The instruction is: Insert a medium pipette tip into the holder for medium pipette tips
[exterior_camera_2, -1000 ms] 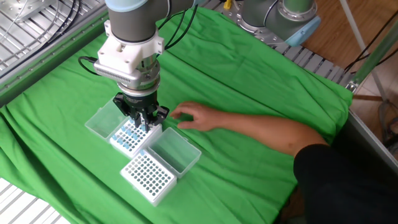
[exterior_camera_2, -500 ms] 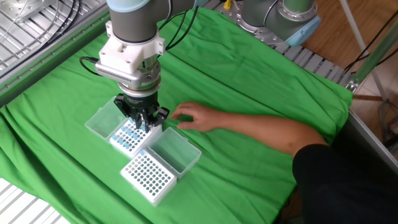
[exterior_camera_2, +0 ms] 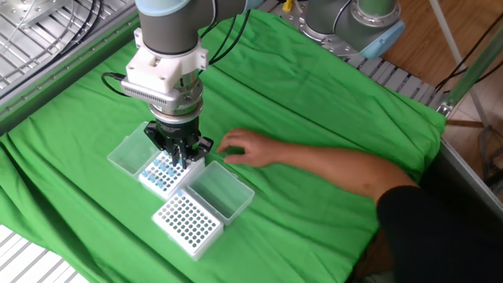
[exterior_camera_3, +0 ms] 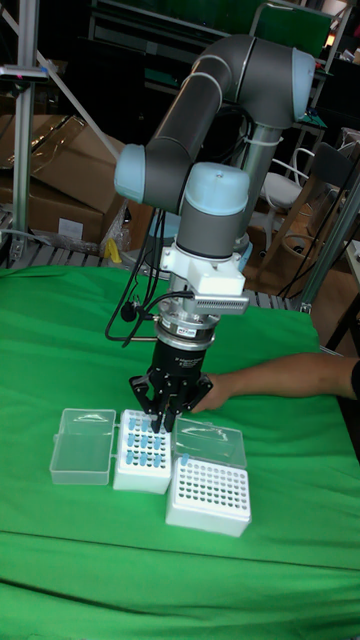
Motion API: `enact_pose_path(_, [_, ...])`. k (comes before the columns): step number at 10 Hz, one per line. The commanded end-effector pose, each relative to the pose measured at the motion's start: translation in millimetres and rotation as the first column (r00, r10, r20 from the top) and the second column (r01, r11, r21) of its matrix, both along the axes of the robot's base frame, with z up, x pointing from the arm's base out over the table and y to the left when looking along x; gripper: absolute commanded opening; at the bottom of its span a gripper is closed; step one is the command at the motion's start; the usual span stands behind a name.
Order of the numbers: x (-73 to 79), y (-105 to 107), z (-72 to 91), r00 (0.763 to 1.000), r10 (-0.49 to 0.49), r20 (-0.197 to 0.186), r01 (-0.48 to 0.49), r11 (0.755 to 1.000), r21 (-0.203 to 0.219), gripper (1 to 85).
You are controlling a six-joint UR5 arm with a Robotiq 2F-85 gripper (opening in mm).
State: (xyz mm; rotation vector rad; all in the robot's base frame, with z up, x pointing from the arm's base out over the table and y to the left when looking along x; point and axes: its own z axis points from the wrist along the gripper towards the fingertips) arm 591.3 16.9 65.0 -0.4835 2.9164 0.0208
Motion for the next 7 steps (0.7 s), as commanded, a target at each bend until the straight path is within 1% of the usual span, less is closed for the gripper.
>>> enact_pose_path(1, [0.1,1.1,-0.2,1.0,-0.01,0.001,0.01,1.0,0.016,18.0])
enact_pose_path(2, [-1.4,-0.4,-0.4,1.0,-0.017,-0.005,0.017,1.0,0.011,14.3])
enact_pose_path(3, [-2.0,-2.7,-0.5,1.0,-0.023,-0.008,0.023,1.0,0.003,8.3])
enact_pose_path(4, [-3.2,-3.7,0.4,1.0,-0.026,-0.014,0.026,1.0,-0.001,6.7])
enact_pose_path(5, [-4.1,-5.3,2.0,0.999,-0.032,-0.02,0.032,0.999,-0.007,2.0])
enact_pose_path(7, [-8.5,-7.5,6.6,0.999,-0.032,-0.04,0.031,0.999,-0.016,1.0])
